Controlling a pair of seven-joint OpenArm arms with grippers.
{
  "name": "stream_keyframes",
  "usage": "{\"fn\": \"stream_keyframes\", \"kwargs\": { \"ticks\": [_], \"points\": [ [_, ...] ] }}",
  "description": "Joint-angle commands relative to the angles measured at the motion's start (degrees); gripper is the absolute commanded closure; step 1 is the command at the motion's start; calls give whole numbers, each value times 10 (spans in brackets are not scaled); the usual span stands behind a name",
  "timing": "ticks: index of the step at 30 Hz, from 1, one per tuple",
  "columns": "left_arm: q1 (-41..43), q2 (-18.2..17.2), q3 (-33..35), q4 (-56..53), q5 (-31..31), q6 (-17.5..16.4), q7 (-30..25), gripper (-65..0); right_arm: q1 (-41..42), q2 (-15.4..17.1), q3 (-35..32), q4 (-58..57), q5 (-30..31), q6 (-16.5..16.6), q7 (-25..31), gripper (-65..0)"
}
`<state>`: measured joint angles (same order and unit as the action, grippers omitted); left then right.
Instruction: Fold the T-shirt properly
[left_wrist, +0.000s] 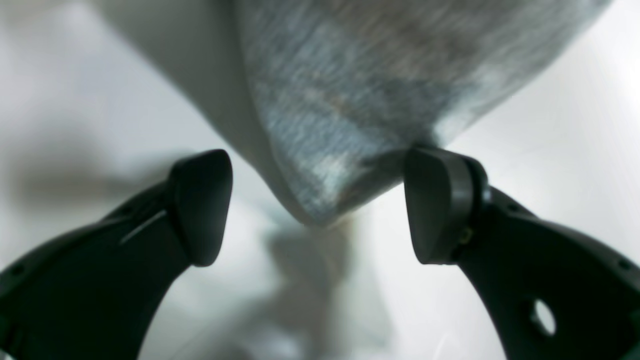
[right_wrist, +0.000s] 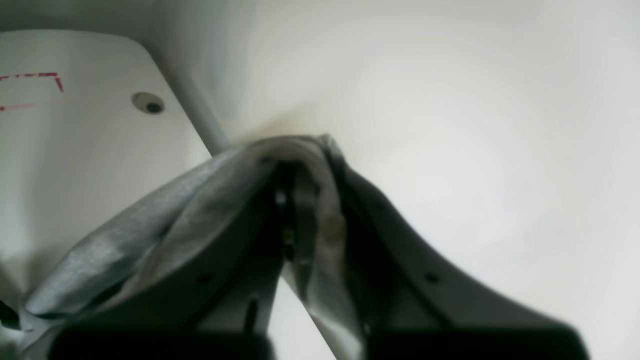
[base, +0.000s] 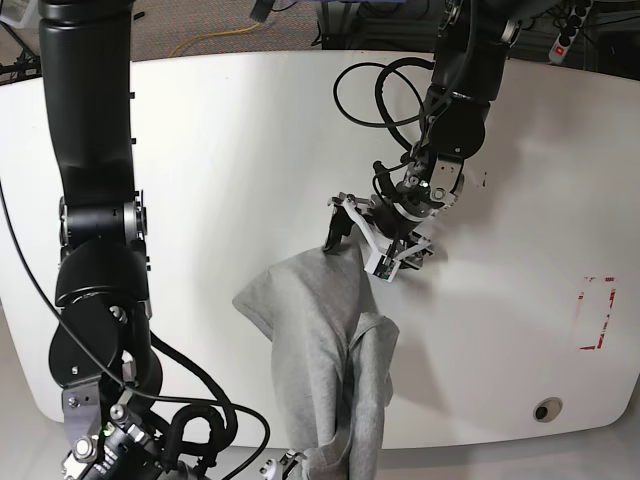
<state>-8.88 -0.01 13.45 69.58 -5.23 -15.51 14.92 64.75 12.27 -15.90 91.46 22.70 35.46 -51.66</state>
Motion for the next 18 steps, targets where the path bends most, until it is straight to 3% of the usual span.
{"fn": "stream_keyframes", "kwargs": {
  "ticks": [1,9,18],
  "points": [
    [-26,0,19,-3,-5,-4,-12,-504,27,2,6,6,0,-7,18,0],
    [-38,4,72,-28,-5,-4,-12,-504,28,1,6,5,-2,-7,19,0],
    [-64,34,76,-86,-4,-4,-12,-497,28,3,32,5,-4,-7,20,0]
  ]
}}
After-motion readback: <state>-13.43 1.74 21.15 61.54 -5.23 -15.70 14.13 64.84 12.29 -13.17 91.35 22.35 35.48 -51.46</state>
